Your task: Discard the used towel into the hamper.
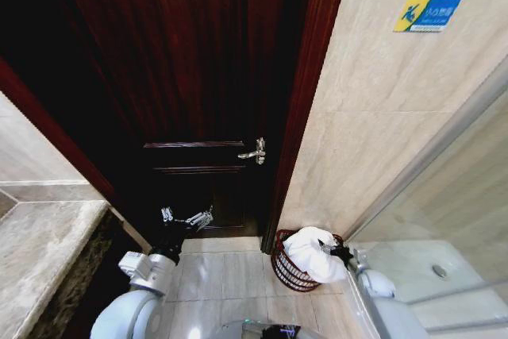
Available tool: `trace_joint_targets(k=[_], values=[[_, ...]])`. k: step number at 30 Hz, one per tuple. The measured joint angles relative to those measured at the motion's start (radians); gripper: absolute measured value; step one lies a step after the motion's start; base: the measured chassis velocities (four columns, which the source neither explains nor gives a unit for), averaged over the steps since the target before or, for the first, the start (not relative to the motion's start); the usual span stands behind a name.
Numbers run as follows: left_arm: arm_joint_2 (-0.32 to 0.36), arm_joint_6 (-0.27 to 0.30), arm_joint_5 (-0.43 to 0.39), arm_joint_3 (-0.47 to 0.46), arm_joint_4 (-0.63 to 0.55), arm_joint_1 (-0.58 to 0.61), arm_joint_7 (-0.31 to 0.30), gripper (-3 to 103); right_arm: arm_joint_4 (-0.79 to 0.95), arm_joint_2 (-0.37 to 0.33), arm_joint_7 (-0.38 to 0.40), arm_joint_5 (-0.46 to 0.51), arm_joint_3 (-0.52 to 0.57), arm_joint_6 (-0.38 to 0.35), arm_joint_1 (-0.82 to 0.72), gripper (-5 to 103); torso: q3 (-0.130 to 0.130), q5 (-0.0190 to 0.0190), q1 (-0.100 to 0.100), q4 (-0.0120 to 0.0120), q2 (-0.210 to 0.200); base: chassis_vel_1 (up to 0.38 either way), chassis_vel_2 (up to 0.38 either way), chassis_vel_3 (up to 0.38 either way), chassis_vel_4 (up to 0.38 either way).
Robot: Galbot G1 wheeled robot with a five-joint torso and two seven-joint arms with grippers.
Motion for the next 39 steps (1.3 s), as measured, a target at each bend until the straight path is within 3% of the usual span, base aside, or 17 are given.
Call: trace_joint_targets(k=[3,10,13,22,39], values=[[0.0,0.0,0.0,0.0,0.0,0.0,0.0,100,-0.057,0.038,0.01,0.021,-0.025,-0.032,0.028,100,0.0,0.0008,0.0,0.0006,0.0,0.0,0.0,0.0,0.0],[0.0,0.0,0.0,0.0,0.0,0.0,0.0,100,-0.28,0.084,0.042,-0.075,-0.046,-0.034,0.117,100,0.0,0.0005,0.0,0.0002,0.0,0.0,0.0,0.0,0.0],[0.0,0.0,0.0,0.0,0.0,0.0,0.0,100,-0.491,0.095,0.042,-0.15,-0.025,0.023,0.235,100,0.0,0.0001,0.0,0.0004,0.0,0.0,0.0,0.0,0.0],[0.0,0.0,0.0,0.0,0.0,0.0,0.0,100,-0.852,0.11,0.053,-0.199,-0.004,0.119,0.447,100,0.0,0.0002,0.0,0.0004,0.0,0.0,0.0,0.0,0.0],[0.0,0.0,0.0,0.0,0.0,0.0,0.0,100,-0.94,0.17,0.071,-0.249,0.013,0.085,0.513,100,0.0,0.0003,0.0,0.0003,0.0,0.0,0.0,0.0,0.0]])
